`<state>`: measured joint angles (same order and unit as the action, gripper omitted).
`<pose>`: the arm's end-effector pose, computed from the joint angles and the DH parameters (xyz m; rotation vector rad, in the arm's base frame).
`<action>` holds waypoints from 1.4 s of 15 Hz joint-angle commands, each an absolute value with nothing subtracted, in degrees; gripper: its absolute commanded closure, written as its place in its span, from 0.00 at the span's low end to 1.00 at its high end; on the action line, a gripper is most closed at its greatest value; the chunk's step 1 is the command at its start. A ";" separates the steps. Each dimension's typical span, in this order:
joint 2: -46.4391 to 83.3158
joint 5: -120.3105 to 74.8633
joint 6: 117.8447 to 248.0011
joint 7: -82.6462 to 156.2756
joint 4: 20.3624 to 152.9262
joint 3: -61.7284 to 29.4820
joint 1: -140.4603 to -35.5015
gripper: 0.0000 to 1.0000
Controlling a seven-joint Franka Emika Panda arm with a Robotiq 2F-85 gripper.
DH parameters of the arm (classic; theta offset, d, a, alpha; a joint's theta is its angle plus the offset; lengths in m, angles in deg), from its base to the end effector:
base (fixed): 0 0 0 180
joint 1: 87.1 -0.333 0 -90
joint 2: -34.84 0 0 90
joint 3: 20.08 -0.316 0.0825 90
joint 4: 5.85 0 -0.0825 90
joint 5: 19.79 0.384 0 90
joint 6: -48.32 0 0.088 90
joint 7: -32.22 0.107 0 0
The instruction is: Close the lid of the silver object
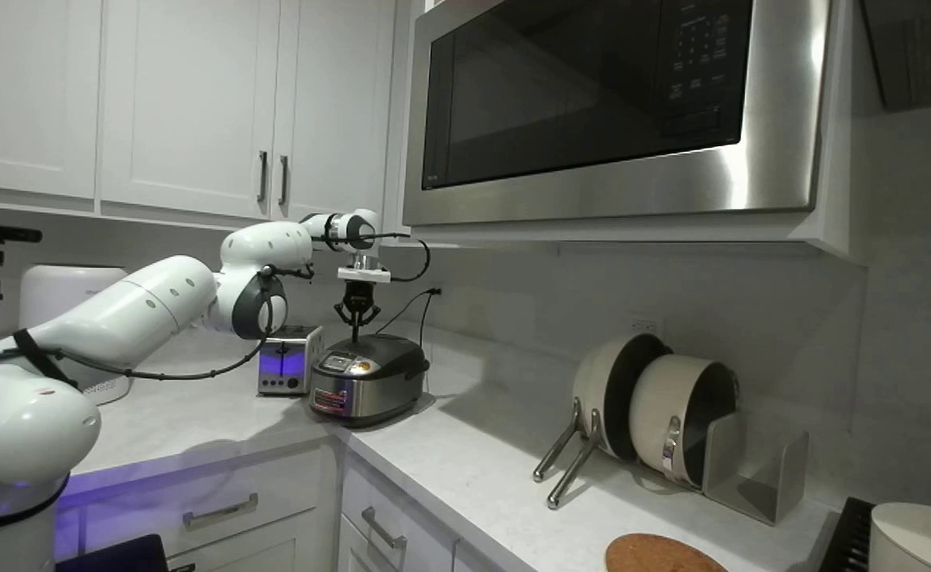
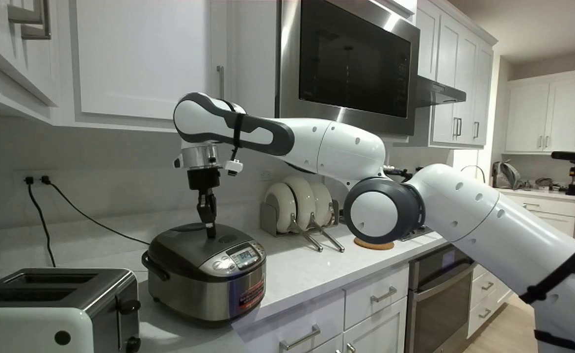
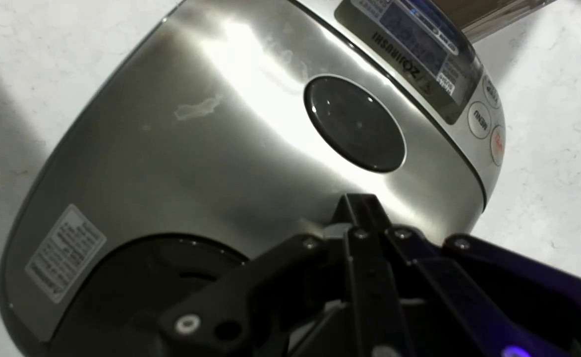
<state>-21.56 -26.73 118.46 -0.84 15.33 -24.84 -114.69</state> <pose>0.6519 0.3493 0.4855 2.6549 1.5828 -0.2016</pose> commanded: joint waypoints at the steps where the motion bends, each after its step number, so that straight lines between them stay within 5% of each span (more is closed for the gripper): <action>1: -26.05 -27.76 125.26 2.41 17.42 -23.70 -114.24 1.00; 11: -26.25 -28.31 126.48 4.92 16.97 -23.38 -114.26 1.00; 12: -26.28 -28.25 126.86 4.63 16.85 -23.44 -114.12 0.74; 15: -26.65 -28.65 127.92 4.27 16.39 -23.22 -114.03 0.61; 21: -30.97 -29.97 128.30 3.53 13.08 -22.61 -114.19 0.14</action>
